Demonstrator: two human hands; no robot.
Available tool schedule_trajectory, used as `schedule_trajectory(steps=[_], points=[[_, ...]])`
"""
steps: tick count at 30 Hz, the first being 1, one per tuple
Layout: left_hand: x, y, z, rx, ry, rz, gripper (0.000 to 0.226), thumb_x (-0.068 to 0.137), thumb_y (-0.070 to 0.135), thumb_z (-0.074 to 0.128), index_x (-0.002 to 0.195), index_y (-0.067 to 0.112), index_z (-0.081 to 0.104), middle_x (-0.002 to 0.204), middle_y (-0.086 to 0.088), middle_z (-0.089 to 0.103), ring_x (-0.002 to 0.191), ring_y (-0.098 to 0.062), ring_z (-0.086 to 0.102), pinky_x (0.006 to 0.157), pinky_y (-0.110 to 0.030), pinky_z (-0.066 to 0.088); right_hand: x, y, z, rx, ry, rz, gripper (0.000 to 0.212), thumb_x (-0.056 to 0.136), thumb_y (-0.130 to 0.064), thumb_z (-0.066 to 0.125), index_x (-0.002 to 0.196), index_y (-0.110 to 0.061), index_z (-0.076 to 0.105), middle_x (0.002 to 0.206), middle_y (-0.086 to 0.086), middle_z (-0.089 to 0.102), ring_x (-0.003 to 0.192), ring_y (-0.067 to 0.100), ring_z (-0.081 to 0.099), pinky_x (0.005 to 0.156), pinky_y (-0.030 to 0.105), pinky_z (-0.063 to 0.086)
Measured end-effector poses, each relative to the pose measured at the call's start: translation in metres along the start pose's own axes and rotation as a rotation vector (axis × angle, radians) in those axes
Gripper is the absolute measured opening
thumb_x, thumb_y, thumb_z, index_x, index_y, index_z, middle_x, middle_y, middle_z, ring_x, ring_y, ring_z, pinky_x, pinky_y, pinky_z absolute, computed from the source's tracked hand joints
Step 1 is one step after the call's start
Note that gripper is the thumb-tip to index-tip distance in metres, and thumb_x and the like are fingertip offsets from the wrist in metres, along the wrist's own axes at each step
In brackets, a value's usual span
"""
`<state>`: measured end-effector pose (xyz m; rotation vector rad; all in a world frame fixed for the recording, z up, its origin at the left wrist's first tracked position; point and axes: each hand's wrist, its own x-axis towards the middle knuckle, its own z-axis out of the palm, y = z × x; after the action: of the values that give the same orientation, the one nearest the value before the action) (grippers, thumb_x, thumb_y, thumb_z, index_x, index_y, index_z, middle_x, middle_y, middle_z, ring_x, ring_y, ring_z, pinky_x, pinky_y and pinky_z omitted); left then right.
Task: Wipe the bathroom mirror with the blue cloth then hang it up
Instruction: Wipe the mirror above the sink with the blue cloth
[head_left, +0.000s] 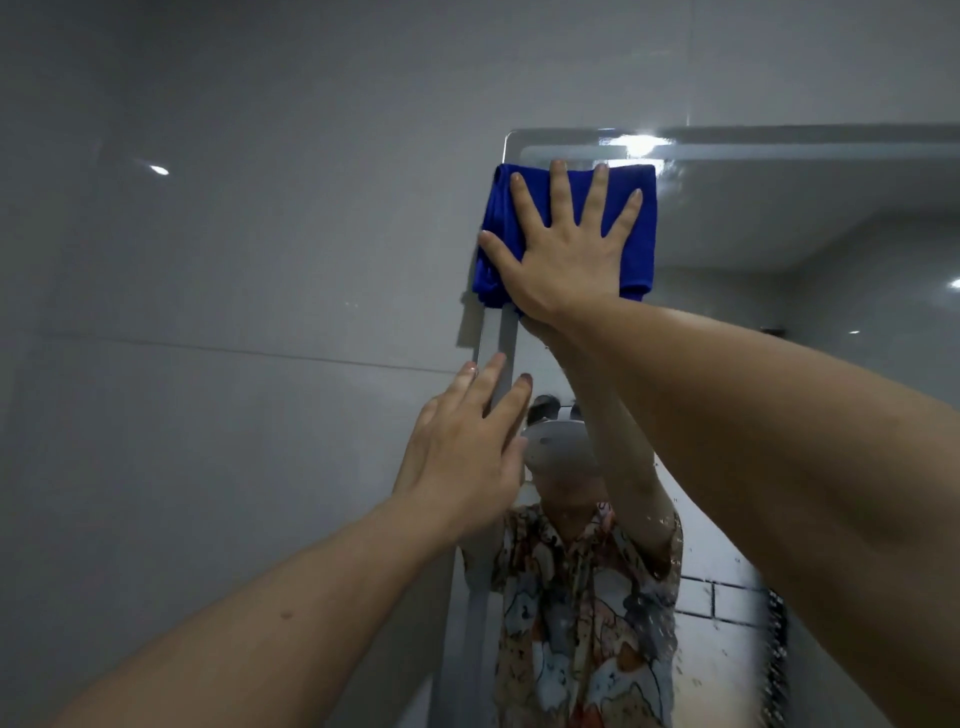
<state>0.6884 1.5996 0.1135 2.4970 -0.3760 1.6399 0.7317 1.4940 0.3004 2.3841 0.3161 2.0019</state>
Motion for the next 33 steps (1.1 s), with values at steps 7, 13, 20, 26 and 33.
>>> schedule_trajectory(steps=[7, 13, 20, 26, 33], points=[[-0.021, -0.01, -0.012, 0.022, -0.042, -0.029, 0.06, 0.098, 0.045, 0.048, 0.153, 0.025, 0.036, 0.165, 0.0, 0.024, 0.151, -0.021, 0.019, 0.118, -0.045, 0.027, -0.037, -0.011, 0.008, 0.05, -0.012, -0.002, 0.084, 0.092, -0.082, 0.0, 0.165, -0.04, -0.002, 0.175, 0.006, -0.006, 0.157, 0.044, -0.014, 0.117, 0.072, -0.015], [-0.055, -0.006, -0.001, -0.018, -0.127, -0.062, 0.071, 0.098, 0.049, 0.049, 0.158, 0.021, 0.025, 0.169, 0.0, 0.01, 0.152, -0.02, 0.016, 0.122, -0.041, 0.026, -0.093, -0.011, 0.015, 0.072, -0.034, -0.001, 0.081, 0.095, -0.08, 0.002, 0.164, -0.04, -0.003, 0.175, 0.004, -0.007, 0.157, 0.043, -0.016, 0.116, 0.071, -0.016], [-0.077, 0.007, 0.002, 0.064, -0.182, 0.014, 0.064, 0.094, 0.039, 0.058, 0.152, 0.018, 0.038, 0.161, -0.009, 0.031, 0.146, -0.028, 0.03, 0.114, -0.044, 0.034, -0.154, -0.008, 0.019, 0.071, -0.077, -0.002, 0.078, 0.097, -0.078, 0.007, 0.165, -0.039, -0.004, 0.175, 0.004, -0.009, 0.157, 0.042, -0.016, 0.117, 0.071, -0.015], [-0.085, 0.014, 0.0, 0.075, -0.185, 0.036, 0.051, 0.089, 0.032, 0.066, 0.137, 0.016, 0.055, 0.149, -0.014, 0.046, 0.14, -0.034, 0.04, 0.11, -0.049, 0.041, -0.176, -0.006, 0.023, 0.06, -0.11, 0.007, 0.078, 0.097, -0.078, 0.007, 0.164, -0.04, -0.007, 0.174, 0.003, -0.012, 0.156, 0.041, -0.019, 0.117, 0.072, -0.015], [-0.064, 0.011, -0.008, 0.057, -0.099, 0.062, 0.055, 0.085, 0.03, 0.069, 0.137, 0.015, 0.055, 0.144, -0.014, 0.05, 0.135, -0.035, 0.044, 0.108, -0.051, 0.042, -0.15, -0.003, 0.019, 0.04, -0.082, 0.008, 0.08, 0.096, -0.08, 0.008, 0.165, -0.04, 0.001, 0.175, 0.005, -0.003, 0.157, 0.043, -0.011, 0.117, 0.072, -0.013]])
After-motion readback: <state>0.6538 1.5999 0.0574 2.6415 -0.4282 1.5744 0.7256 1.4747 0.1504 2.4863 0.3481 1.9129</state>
